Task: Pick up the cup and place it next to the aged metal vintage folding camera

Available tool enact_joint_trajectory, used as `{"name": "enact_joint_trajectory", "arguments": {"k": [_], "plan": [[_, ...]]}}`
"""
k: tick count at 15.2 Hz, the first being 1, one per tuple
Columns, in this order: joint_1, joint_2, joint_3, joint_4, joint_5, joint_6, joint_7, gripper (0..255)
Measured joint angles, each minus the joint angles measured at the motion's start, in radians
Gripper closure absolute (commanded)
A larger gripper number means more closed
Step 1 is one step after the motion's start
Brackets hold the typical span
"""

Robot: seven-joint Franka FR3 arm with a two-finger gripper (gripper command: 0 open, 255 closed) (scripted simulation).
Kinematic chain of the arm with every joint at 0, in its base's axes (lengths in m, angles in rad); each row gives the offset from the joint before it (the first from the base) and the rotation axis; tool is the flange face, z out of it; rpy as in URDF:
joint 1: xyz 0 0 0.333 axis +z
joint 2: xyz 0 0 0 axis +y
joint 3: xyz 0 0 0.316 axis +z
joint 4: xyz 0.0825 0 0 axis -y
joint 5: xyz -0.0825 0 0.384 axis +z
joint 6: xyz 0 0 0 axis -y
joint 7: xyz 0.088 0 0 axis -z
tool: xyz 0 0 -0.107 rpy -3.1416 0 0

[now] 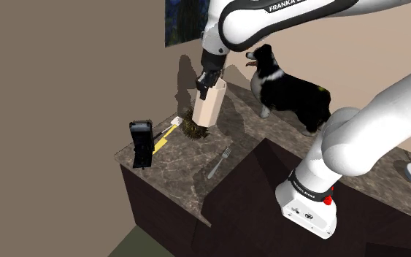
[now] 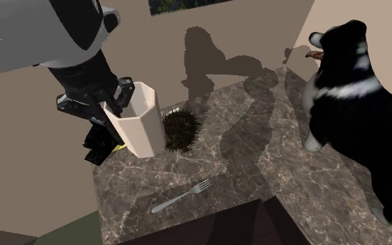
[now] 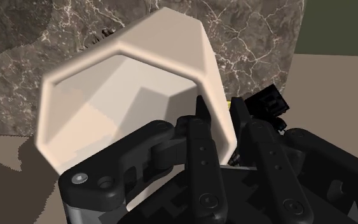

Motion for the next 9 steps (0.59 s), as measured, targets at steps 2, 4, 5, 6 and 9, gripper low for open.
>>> {"name": "enact_joint_trajectory", "arguments": {"k": [2, 4, 5, 6, 9], "plan": [[0.003, 0.006, 0.006, -0.019, 0.001, 0.025, 0.009, 255], [0.004, 0.017, 0.008, -0.039, 0.001, 0.056, 0.011, 255], [0.003, 0.022, 0.008, -0.049, 0.001, 0.07, 0.011, 255], [0.003, 0.029, 0.009, -0.057, 0.001, 0.085, 0.012, 255], [0.003, 0.05, 0.01, -0.08, 0.0, 0.13, 0.013, 255]]}}
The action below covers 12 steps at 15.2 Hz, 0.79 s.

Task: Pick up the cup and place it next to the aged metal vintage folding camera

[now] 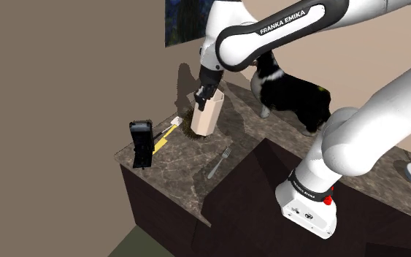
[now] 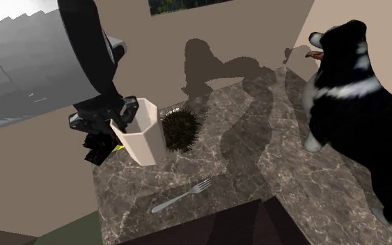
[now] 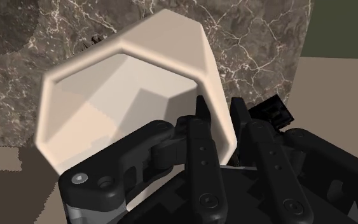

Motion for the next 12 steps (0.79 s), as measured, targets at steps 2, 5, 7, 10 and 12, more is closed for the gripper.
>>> {"name": "enact_joint_trajectory", "arguments": {"k": [2, 5, 7, 10, 12], "plan": [[0.001, 0.013, 0.003, -0.016, 0.0, 0.03, 0.004, 255], [0.0, 0.045, 0.005, -0.035, -0.002, 0.08, 0.006, 255], [-0.001, 0.061, 0.005, -0.05, -0.004, 0.111, 0.006, 255], [-0.002, 0.093, 0.006, -0.064, -0.007, 0.157, 0.008, 255], [-0.003, 0.112, 0.007, -0.074, -0.009, 0.186, 0.009, 255]]}}
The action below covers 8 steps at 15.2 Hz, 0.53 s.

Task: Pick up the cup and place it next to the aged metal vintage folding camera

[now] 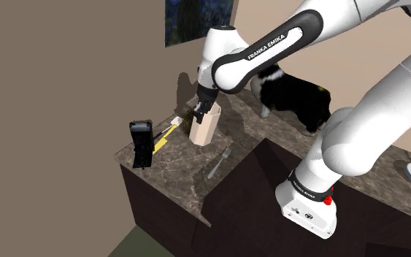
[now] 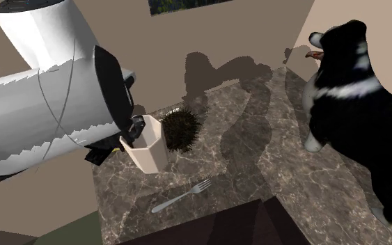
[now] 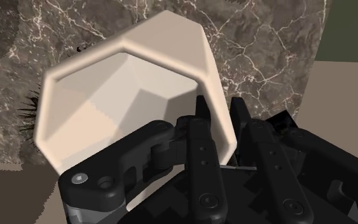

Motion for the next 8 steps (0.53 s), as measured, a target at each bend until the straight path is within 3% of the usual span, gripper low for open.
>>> {"name": "enact_joint_trajectory", "arguments": {"k": [8], "plan": [[-0.004, 0.095, 0.004, -0.031, -0.014, 0.126, 0.012, 255]]}}
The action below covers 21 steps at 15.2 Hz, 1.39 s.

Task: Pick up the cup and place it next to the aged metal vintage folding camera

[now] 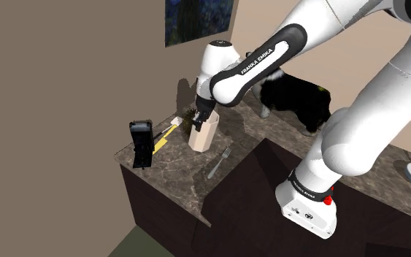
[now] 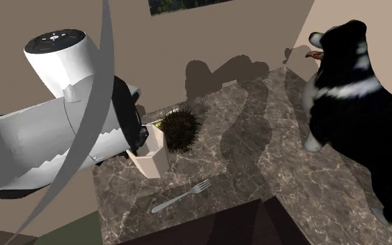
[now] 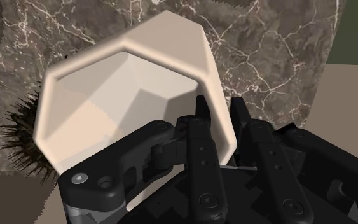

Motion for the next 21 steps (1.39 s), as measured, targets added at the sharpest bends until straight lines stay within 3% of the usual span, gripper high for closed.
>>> {"name": "enact_joint_trajectory", "arguments": {"k": [17, 21], "plan": [[0.001, 0.254, -0.013, -0.016, -0.081, 0.268, 0.064, 255], [0.003, 0.286, -0.021, -0.011, -0.093, 0.296, 0.071, 255]]}}
